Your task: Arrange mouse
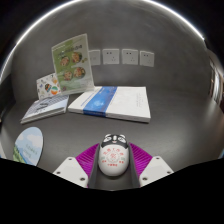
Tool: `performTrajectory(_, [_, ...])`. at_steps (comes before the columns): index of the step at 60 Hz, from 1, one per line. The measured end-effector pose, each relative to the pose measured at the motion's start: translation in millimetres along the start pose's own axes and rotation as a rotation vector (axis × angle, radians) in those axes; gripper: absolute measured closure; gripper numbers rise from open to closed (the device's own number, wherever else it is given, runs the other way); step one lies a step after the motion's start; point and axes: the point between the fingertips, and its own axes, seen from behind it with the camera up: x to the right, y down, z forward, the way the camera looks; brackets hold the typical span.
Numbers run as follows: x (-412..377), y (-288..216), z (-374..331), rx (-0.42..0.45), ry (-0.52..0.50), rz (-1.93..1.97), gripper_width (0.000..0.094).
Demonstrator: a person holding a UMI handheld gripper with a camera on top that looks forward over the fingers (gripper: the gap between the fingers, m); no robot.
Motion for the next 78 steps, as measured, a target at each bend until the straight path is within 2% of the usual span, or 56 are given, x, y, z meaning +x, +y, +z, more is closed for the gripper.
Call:
performTrajectory(8, [2.7, -3.0, -3.9, 0.000, 0.029, 0.024, 0.0490])
performTrajectory(13, [-13.2, -25.9, -24.8, 0.061, 0.061, 0.023, 0.0497])
performTrajectory(21, [-122.1, -73.0, -76.3, 0.189, -0.025, 0.022, 0.0497])
performTrajectory(27, [-221.1, -79.4, -92.2, 0.218, -0.094, -0.001, 0.0498])
performTrajectory(33, [-291.8, -60.9, -83.6, 0.195, -0.098, -0.040, 0.0500])
performTrajectory(46, [-328.2, 26.8, -38.8, -0.005, -0.039, -0.034, 0.0499])
performTrajectory(51, [-324.8, 28.7, -36.1, 0.008, -0.010, -0.045, 0.0496])
performTrajectory(62, [-325.1, 29.3, -33.4, -0.018, -0.009, -0.053, 0.0340])
performTrajectory(68, [-323.4, 37.9, -51.1, -0.058, -0.012, -0.010, 0.0045])
performTrajectory(70, [-322.0, 38.5, -62.6, -0.057, -0.025, -0.001, 0.0075])
performTrajectory(78, [-311.7, 47.8, -114.3, -0.048, -0.051, 0.012, 0.0082])
